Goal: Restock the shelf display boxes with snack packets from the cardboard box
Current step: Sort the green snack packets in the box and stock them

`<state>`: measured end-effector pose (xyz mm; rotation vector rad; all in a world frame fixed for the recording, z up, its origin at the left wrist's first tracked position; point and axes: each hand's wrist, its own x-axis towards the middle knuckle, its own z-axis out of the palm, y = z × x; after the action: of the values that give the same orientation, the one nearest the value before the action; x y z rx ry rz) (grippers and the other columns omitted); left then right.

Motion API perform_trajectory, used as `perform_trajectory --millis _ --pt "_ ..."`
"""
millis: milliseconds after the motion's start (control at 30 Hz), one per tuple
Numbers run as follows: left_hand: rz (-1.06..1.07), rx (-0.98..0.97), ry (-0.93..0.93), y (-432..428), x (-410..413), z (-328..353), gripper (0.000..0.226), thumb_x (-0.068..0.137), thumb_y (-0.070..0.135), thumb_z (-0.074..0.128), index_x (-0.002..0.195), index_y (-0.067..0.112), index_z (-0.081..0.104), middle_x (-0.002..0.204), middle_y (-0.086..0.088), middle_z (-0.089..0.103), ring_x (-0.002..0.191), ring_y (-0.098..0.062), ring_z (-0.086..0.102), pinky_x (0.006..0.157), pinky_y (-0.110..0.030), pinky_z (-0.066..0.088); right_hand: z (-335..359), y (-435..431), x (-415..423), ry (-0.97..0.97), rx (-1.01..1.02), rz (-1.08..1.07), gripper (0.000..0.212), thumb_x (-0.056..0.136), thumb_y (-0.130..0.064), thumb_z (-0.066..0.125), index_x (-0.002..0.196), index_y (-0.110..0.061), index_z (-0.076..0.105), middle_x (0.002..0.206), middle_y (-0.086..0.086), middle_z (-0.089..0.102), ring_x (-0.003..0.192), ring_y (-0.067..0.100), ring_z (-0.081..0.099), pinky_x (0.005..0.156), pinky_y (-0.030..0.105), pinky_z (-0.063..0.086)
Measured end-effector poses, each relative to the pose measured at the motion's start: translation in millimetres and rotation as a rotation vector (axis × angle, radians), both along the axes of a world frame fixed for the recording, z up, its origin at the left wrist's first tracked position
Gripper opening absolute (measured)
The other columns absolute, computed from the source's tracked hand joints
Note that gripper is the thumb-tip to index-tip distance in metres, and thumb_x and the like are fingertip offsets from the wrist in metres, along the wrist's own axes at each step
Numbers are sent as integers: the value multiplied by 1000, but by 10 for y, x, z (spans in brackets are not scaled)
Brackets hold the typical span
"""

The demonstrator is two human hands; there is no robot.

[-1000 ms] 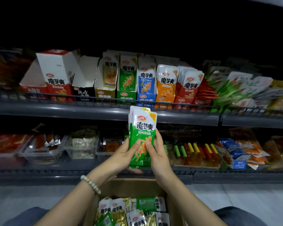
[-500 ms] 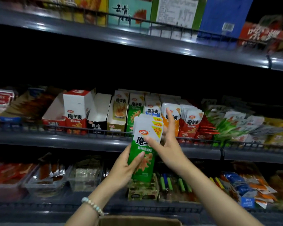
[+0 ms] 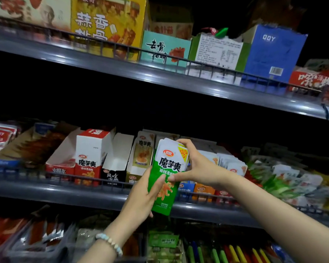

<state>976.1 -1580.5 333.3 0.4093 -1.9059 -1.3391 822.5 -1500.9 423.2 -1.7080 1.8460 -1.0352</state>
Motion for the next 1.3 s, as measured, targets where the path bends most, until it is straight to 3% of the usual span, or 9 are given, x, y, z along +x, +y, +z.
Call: perform_trajectory --millis 233,367,467,533,700,833,967,1100,1300 --pt "39 -85 -78 -380 -259 121 42 85 65 31 121 45 36 102 10 66 70 -13 68 40 -27 47 104 -368 -286 -63 -6 14 78 72 7 76 129 -21 31 112 13 63 94 23 70 72 35 59" --pt "211 -341 -234 -788 -354 106 66 82 71 12 137 38 30 129 5 58 109 -11 59 92 -37 50 128 -500 -640 -59 -77 -91 75 70 5 77 127 -18 33 109 7 66 90 13 70 72 26 57" --pt "336 -450 -360 -1061 -409 68 65 93 59 16 150 28 18 151 3 35 132 -15 43 105 -30 38 176 -654 -907 9 -133 -202 57 66 -4 82 111 -13 48 88 -4 71 79 2 69 71 25 58" --pt "345 -463 -426 -1169 -480 34 61 98 53 23 152 28 11 156 2 27 134 -16 40 106 -30 36 171 -806 -1019 54 -181 -226 49 70 -4 80 105 -22 52 82 -15 66 73 -8 64 71 18 56" --pt "288 -463 -479 -1295 -702 -88 66 98 50 34 152 34 1 135 0 52 113 -16 57 96 -33 46 24 -1233 -1174 154 -250 -253 92 66 -8 84 139 -20 29 112 -10 54 108 8 55 92 24 49" --pt "240 -476 -533 -1296 -771 -190 70 97 47 42 150 42 -2 99 6 61 74 -7 58 81 -33 51 -101 -1447 -1202 237 -217 -215 96 68 -2 82 143 -15 24 118 -7 45 112 5 45 87 12 41" --pt "208 -445 -513 -1275 -755 -185 68 97 35 45 147 49 1 81 11 50 60 -2 46 68 -27 47 -313 -1595 -1221 246 -137 -183 101 70 0 80 146 -29 20 126 -5 44 119 12 48 92 27 49" --pt "213 -436 -525 -1286 -749 -187 70 96 32 46 149 46 2 96 5 59 69 -8 53 76 -33 51 -466 -1633 -1188 359 -146 -212 100 73 -9 80 146 -36 18 141 2 42 124 18 48 93 32 51" --pt "214 -447 -537 -1286 -768 -209 70 96 37 46 150 44 1 121 -3 61 78 -10 60 84 -37 51 -614 -1709 -1176 714 38 -324 81 76 -42 75 143 -22 35 139 7 39 130 27 41 101 39 43"
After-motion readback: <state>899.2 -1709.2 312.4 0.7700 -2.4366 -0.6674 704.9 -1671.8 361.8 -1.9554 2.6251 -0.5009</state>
